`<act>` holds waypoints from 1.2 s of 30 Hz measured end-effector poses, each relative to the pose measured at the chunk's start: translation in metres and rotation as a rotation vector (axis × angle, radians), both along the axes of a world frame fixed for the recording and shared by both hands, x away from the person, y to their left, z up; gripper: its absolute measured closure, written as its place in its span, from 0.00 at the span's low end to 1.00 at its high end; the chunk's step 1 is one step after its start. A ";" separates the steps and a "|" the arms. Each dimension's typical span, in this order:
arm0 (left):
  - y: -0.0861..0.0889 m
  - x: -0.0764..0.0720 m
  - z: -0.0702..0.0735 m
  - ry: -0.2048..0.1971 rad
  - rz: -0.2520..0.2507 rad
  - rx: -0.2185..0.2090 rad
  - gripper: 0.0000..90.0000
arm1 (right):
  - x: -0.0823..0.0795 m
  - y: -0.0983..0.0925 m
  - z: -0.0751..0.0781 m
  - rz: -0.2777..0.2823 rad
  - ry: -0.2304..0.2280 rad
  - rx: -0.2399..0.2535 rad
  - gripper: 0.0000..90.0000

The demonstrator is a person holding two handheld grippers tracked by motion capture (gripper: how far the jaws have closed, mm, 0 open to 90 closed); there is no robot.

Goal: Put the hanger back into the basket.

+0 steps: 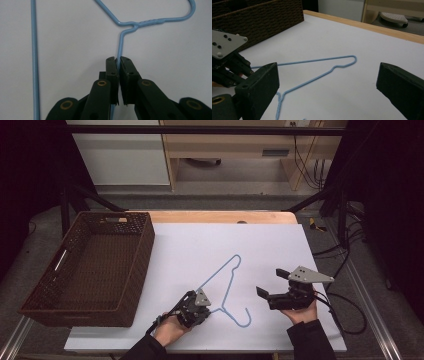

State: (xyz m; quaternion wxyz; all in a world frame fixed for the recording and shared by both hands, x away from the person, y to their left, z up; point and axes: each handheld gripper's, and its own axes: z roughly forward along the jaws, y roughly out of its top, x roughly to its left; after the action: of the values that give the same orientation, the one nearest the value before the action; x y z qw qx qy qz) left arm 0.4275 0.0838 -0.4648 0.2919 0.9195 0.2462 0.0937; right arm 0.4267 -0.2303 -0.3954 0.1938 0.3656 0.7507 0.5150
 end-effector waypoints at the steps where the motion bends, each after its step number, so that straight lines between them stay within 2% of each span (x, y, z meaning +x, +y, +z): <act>1: 0.000 0.000 0.000 -0.004 -0.002 0.003 0.95 | 0.000 0.001 -0.001 0.002 0.001 -0.002 0.06; 6: -0.001 -0.003 0.000 -0.032 -0.008 0.008 0.96 | 0.001 0.004 -0.003 0.011 0.014 -0.006 0.06; 8: -0.001 -0.003 0.000 -0.031 -0.010 0.004 0.96 | 0.001 0.005 -0.004 0.013 0.015 -0.008 0.06; 9: -0.001 -0.004 0.001 -0.015 -0.017 -0.016 0.96 | 0.001 0.006 -0.005 0.019 0.018 -0.011 0.06; 12: -0.002 -0.005 0.001 -0.028 -0.022 -0.008 0.96 | 0.001 0.008 -0.006 0.024 0.023 -0.016 0.07; 18: 0.002 -0.006 0.007 -0.039 -0.019 -0.026 0.96 | 0.002 0.012 -0.010 0.040 0.039 -0.023 0.07; 28: 0.011 -0.007 0.021 -0.060 0.017 -0.088 0.96 | 0.002 0.018 -0.013 0.059 0.053 -0.030 0.08; 36: 0.019 -0.005 0.026 -0.072 0.036 -0.103 0.96 | 0.002 0.018 -0.014 0.057 0.053 -0.036 0.09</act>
State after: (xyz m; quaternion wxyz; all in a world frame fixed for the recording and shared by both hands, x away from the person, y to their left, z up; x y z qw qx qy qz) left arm 0.4222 0.1024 -0.4383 0.3455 0.8948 0.2564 0.1191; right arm 0.4290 -0.2122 -0.4092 0.1655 0.3543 0.7748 0.4967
